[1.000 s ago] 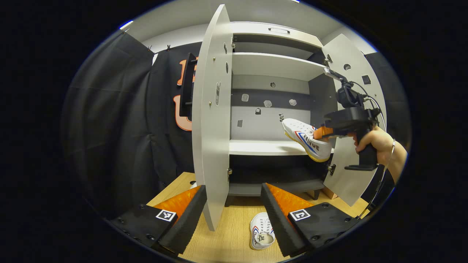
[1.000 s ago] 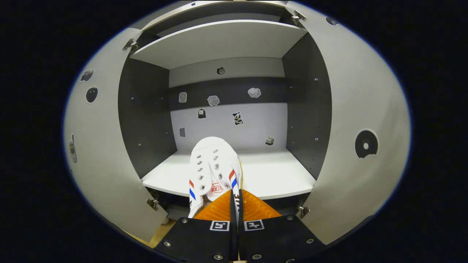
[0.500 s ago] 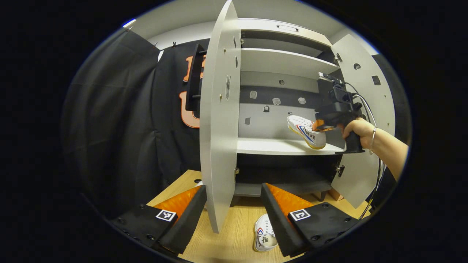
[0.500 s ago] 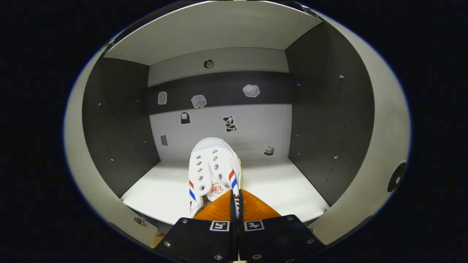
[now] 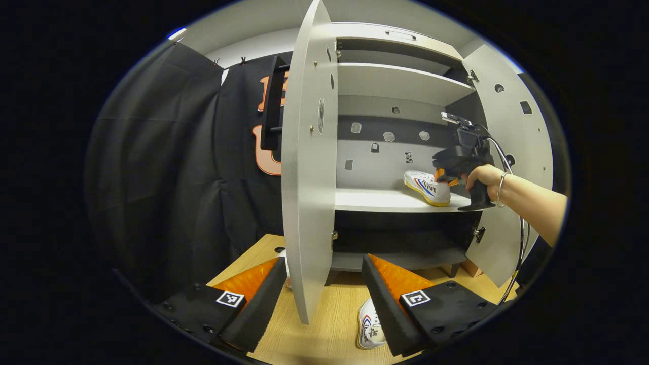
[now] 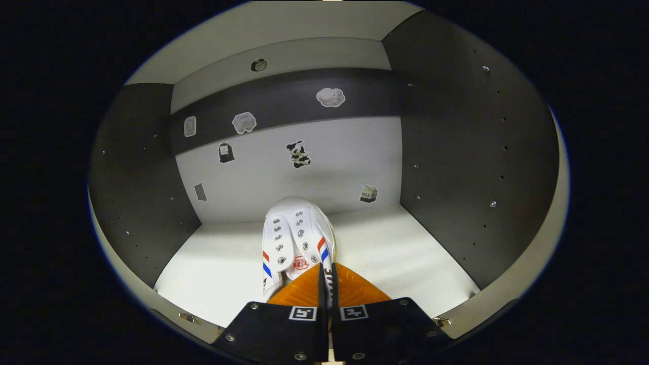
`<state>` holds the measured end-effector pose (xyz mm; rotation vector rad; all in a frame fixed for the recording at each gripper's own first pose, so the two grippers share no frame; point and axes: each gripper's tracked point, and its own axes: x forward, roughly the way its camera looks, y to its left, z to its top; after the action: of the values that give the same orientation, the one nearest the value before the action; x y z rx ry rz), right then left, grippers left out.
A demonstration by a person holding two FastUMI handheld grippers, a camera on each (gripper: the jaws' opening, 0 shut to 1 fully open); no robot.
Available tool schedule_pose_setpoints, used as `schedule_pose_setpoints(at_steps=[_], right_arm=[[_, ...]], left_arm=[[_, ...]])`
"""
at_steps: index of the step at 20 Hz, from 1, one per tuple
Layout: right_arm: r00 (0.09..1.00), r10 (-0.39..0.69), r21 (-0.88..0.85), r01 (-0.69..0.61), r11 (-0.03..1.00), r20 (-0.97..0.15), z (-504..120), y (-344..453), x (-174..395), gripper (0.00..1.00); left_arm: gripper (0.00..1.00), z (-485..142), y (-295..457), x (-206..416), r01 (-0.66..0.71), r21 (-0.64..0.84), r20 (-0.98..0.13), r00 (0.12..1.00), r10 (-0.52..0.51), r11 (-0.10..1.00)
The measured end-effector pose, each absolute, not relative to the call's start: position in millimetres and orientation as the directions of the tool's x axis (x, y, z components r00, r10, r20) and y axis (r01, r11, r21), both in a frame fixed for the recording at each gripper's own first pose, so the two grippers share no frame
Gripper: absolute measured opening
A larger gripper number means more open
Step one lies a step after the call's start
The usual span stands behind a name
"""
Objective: Grab one shoe with the right hand and put it into the shoe cabinet, grab the other shoe with the left hand and put it into the shoe cabinet; then close the right door with the right hand and the left door with the left hand.
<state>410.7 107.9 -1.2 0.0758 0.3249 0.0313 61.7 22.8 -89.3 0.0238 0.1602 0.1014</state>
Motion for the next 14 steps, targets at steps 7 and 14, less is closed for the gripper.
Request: schedule_pose_setpoints(at_steps=[7,14], right_arm=[[0.976,0.048,0.036,-0.041,0.999,-0.212,31,109,394,0.2],[0.986,0.076,-0.026,-0.081,0.996,-0.145,40,105,331,0.59]], left_arm=[[0.97,-97,22,64,-0.096,0.015,-0.17,0.981,0.097,0.995],[0.97,-112,16,65,-0.089,0.042,-0.182,0.979,0.095,0.995]])
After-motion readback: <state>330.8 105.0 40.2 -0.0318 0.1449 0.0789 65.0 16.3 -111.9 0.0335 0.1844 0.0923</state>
